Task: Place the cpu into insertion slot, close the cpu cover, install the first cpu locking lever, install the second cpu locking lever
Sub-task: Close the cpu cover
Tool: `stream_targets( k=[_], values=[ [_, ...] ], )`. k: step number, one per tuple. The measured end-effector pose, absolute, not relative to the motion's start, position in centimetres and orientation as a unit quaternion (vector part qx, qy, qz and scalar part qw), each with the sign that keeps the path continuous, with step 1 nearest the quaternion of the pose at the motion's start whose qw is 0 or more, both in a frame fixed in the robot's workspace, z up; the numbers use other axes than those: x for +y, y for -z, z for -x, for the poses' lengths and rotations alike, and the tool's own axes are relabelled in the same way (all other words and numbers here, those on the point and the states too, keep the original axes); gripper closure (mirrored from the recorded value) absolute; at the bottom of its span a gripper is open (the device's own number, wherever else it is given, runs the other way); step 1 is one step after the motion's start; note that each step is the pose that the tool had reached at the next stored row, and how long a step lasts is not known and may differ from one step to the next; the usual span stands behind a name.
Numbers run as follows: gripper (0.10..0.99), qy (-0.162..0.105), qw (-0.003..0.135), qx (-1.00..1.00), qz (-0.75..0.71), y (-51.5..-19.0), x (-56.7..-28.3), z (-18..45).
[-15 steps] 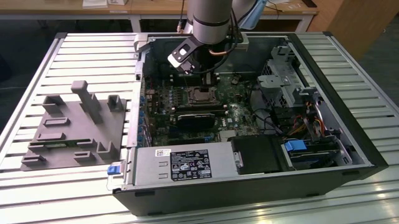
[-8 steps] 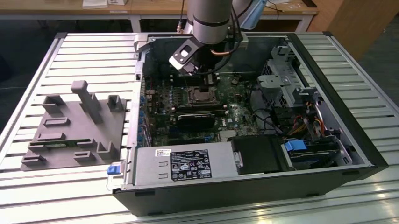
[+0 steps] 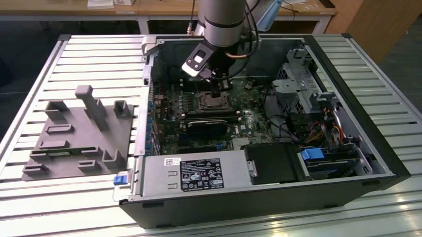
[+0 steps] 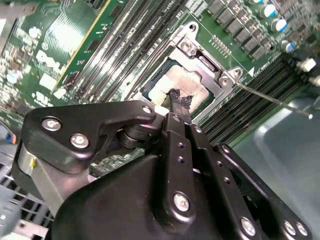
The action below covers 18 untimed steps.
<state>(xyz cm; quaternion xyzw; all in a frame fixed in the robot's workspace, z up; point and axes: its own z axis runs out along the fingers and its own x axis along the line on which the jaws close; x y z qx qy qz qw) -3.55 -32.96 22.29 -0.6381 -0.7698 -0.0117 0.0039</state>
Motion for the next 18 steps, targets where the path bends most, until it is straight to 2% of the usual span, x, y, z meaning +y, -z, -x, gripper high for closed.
stream_targets(
  k=[18],
  values=[
    [0.980, 0.011, 0.006, -0.877, 0.480, -22.24, -32.96, 3.55]
  ],
)
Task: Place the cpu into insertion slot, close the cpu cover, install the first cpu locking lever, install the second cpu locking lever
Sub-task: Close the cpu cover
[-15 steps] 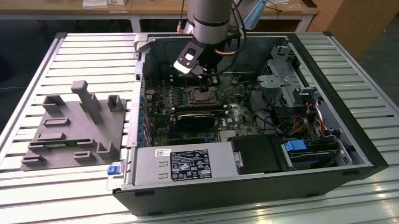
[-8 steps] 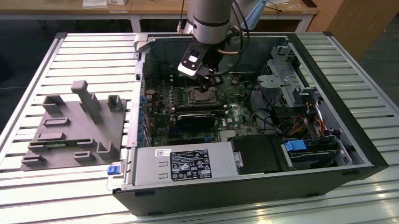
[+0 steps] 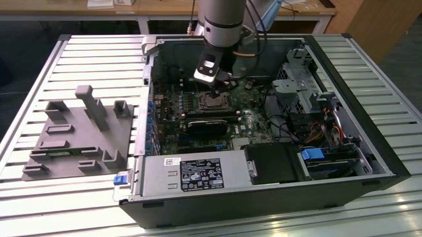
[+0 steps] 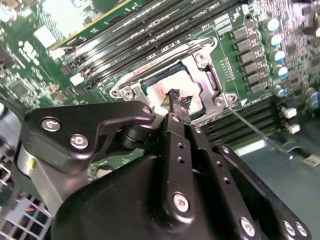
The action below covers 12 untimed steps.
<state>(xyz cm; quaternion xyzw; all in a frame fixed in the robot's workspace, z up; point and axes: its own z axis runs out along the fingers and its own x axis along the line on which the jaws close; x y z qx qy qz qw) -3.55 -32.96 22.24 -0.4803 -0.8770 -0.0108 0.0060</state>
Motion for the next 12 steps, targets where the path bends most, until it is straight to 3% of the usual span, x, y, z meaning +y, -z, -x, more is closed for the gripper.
stream_targets(
  k=[12],
  values=[
    [0.980, 0.010, 0.007, -0.924, 0.382, -22.19, -32.96, 3.55]
  ],
)
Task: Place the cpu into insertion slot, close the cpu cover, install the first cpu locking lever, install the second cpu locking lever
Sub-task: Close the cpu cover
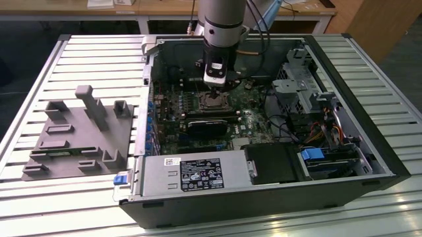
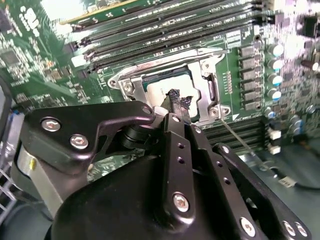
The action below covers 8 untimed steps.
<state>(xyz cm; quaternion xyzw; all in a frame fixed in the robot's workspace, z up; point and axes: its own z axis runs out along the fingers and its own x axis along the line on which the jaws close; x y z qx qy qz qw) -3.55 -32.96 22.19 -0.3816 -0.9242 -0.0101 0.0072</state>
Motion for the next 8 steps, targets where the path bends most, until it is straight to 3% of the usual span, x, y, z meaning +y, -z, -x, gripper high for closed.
stream_targets(
  k=[8],
  values=[
    [0.980, 0.010, 0.008, -0.949, 0.314, -22.14, -32.96, 3.55]
  ],
)
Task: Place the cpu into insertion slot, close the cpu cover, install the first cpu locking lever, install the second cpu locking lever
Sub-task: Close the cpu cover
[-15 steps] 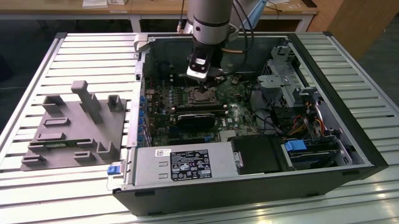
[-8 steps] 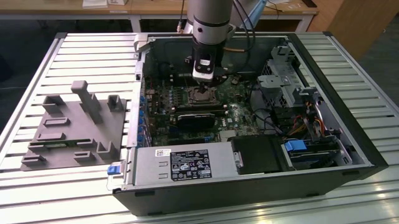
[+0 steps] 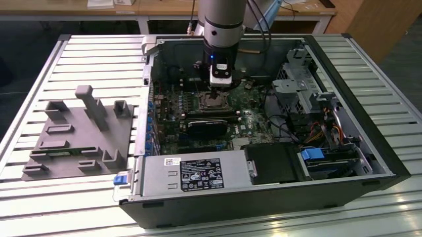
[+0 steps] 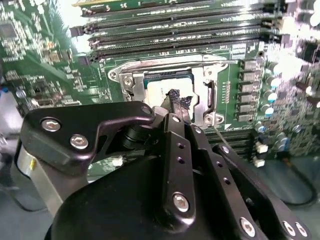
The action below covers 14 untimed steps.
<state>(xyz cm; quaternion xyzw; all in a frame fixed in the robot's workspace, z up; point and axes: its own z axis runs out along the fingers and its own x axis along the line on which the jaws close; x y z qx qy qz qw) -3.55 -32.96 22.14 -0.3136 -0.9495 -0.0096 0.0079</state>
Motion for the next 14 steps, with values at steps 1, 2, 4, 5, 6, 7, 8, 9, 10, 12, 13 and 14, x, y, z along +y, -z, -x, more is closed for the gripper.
stream_targets(
  k=[1, 2, 4, 5, 6, 7, 8, 9, 10, 12, 13, 14],
  values=[
    [0.980, 0.010, 0.008, -0.952, 0.305, -22.12, -32.96, 3.55],
    [0.980, 0.009, 0.008, -0.955, 0.296, -22.11, -32.96, 3.55],
    [0.980, 0.009, 0.008, -0.960, 0.279, -22.08, -32.96, 3.55],
    [0.980, 0.009, 0.008, -0.963, 0.270, -22.07, -32.96, 3.55],
    [0.980, 0.009, 0.008, -0.965, 0.261, -22.06, -32.96, 3.55],
    [0.980, 0.009, 0.008, -0.967, 0.253, -22.04, -32.96, 3.55],
    [0.980, 0.009, 0.008, -0.970, 0.245, -22.03, -32.96, 3.55],
    [0.980, 0.009, 0.007, -0.971, 0.238, -22.02, -32.97, 3.55],
    [0.980, 0.009, 0.006, -0.973, 0.232, -22.01, -32.97, 3.55],
    [0.980, 0.010, 0.003, -0.975, 0.222, -21.98, -32.97, 3.55],
    [0.980, 0.011, 0.002, -0.976, 0.217, -21.97, -32.98, 3.55],
    [0.980, 0.011, 0.000, -0.977, 0.212, -21.96, -32.98, 3.55]
  ],
)
